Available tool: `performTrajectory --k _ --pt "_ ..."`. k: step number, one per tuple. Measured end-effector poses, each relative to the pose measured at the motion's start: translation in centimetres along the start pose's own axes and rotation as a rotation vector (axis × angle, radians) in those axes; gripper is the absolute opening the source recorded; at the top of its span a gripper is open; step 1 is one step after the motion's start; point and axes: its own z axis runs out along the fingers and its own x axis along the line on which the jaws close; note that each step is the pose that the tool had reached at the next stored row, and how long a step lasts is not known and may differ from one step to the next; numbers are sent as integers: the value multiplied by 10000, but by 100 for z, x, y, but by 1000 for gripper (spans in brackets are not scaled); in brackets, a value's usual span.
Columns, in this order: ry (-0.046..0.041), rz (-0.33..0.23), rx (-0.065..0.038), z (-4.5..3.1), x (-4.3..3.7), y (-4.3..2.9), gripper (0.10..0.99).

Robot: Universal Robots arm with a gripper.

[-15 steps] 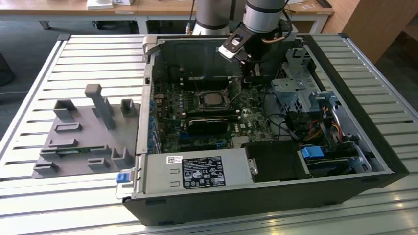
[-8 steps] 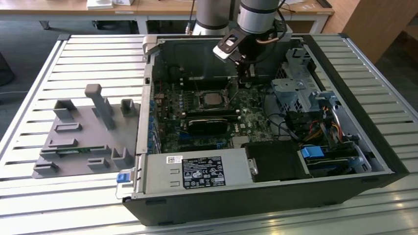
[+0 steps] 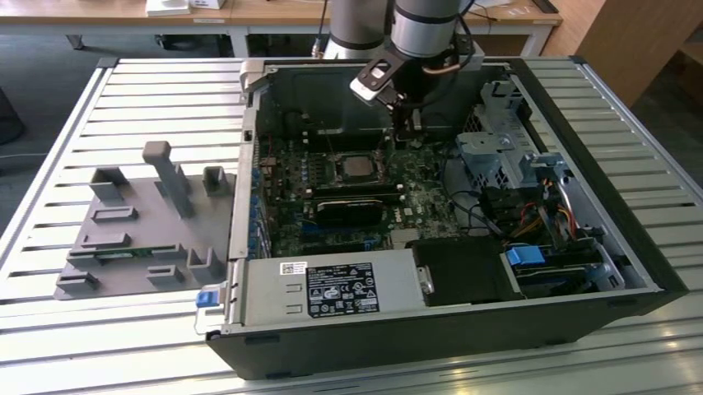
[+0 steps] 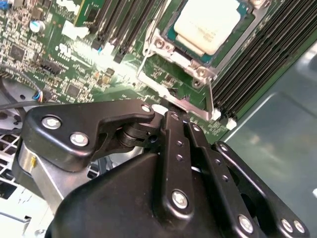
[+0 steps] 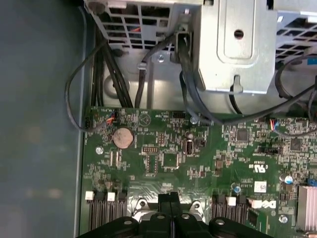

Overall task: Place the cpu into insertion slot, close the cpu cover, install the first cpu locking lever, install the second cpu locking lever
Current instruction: 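Close the cpu cover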

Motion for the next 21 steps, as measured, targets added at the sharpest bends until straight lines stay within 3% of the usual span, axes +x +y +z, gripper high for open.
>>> performTrajectory --k 21 --pt "-82 0 3 102 9 -211 106"
